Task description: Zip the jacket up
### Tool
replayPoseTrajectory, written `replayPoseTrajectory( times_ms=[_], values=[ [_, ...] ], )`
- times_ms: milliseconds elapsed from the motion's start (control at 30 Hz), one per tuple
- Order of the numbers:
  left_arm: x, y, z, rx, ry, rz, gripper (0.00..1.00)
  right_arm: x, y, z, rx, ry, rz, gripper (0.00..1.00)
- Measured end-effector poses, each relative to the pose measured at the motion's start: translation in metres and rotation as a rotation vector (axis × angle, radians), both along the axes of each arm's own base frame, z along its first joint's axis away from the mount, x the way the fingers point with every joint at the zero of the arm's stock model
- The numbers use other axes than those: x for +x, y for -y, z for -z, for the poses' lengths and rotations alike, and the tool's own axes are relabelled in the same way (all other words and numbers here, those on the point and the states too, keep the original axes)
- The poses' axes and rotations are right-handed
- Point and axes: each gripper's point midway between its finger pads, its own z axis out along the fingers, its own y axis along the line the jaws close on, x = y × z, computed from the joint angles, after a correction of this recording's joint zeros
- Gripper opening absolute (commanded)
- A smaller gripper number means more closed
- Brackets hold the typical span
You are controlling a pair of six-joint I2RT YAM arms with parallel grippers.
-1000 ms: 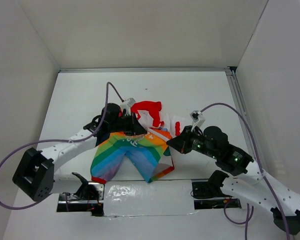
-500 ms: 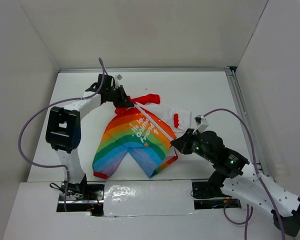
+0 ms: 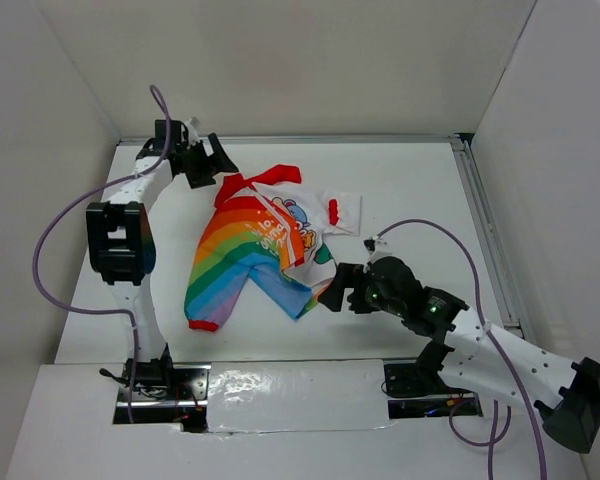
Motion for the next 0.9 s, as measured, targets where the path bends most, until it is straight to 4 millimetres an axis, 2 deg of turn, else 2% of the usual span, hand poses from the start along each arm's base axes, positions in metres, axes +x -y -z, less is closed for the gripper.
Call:
replayPoseTrajectory(
  times_ms=[67, 167, 233, 300, 367, 467, 533, 567, 633, 733, 800, 900],
  values=[
    [-0.001, -0.013, -0.002, 0.009, -0.004, -0.02, 0.99, 0.005, 0.005, -0.01, -0.005, 0.028, 0.034, 1.0],
    [-0.011, -0.013, -0.013, 0.022, -0.009, -0.011, 0.99, 0.014, 0.015, -0.04, 0.024, 0.102, 0.1, 1.0],
    [-0.022, -0.008, -0.033, 0.023, 0.008, 0.002, 0.99, 0.021, 0.023, -0.064, 0.055, 0.153, 0.162, 1.0],
    [-0.038, -0.004, -0.062, 0.018, 0.054, 0.011, 0.99, 0.026, 0.035, -0.083, 0.071, 0.186, 0.235, 1.0],
    [-0.068, 0.0, -0.096, 0.009, 0.124, 0.022, 0.99, 0.031, 0.049, -0.099, 0.081, 0.212, 0.319, 1.0],
    [-0.133, 0.004, -0.138, -0.021, 0.221, 0.026, 0.99, 0.035, 0.07, -0.112, 0.077, 0.232, 0.425, 1.0],
    [-0.176, 0.007, -0.152, -0.039, 0.277, 0.023, 0.99, 0.037, 0.08, -0.114, 0.058, 0.231, 0.479, 1.0],
    [-0.198, 0.008, -0.156, -0.048, 0.296, 0.019, 0.99, 0.038, 0.085, -0.113, 0.041, 0.225, 0.503, 1.0],
    [-0.232, 0.012, -0.15, -0.07, 0.3, 0.015, 0.99, 0.038, 0.095, -0.112, 0.008, 0.211, 0.546, 1.0],
    [-0.272, 0.015, -0.134, -0.097, 0.252, 0.002, 0.99, 0.04, 0.103, -0.115, -0.009, 0.21, 0.59, 1.0],
    [-0.286, 0.014, -0.128, -0.102, 0.219, -0.02, 0.99, 0.039, 0.105, -0.117, -0.005, 0.216, 0.595, 1.0],
    [-0.294, 0.011, -0.123, -0.097, 0.187, -0.043, 0.99, 0.037, 0.107, -0.12, 0.018, 0.227, 0.595, 1.0]
  ],
)
